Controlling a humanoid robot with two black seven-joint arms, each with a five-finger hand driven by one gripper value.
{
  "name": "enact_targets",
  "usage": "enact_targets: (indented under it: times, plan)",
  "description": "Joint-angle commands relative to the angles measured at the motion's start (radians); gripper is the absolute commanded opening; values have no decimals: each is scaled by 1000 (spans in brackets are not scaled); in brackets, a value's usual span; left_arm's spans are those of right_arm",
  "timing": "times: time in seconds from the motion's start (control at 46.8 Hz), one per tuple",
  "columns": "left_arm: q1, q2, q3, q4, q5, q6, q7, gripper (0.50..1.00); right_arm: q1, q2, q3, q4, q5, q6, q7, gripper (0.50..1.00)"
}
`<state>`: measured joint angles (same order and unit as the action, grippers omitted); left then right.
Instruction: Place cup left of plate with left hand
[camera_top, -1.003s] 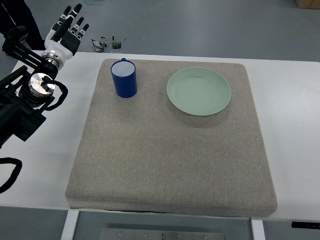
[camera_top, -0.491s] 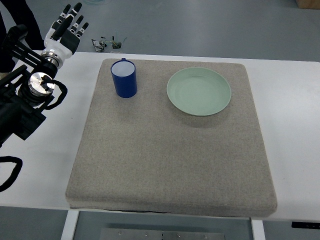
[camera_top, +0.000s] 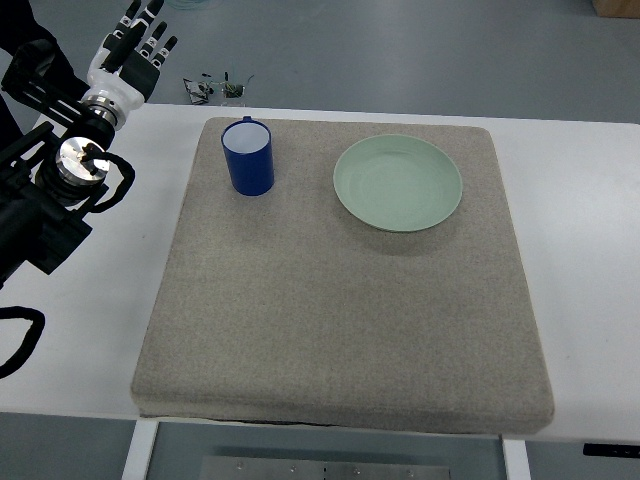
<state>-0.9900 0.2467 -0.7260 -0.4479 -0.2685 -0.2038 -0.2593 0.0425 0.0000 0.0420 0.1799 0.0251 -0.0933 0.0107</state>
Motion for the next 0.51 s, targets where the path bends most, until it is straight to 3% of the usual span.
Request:
enact_targets:
  times: [0.0, 0.491]
  plan:
    - [-2, 0, 2, 0, 0, 0, 0, 996, 5, 0, 2, 0, 3, -3, 2, 934]
    - [-2, -33, 8, 1, 0, 15, 0, 999, 25, 0, -5, 7, -5, 4, -2, 934]
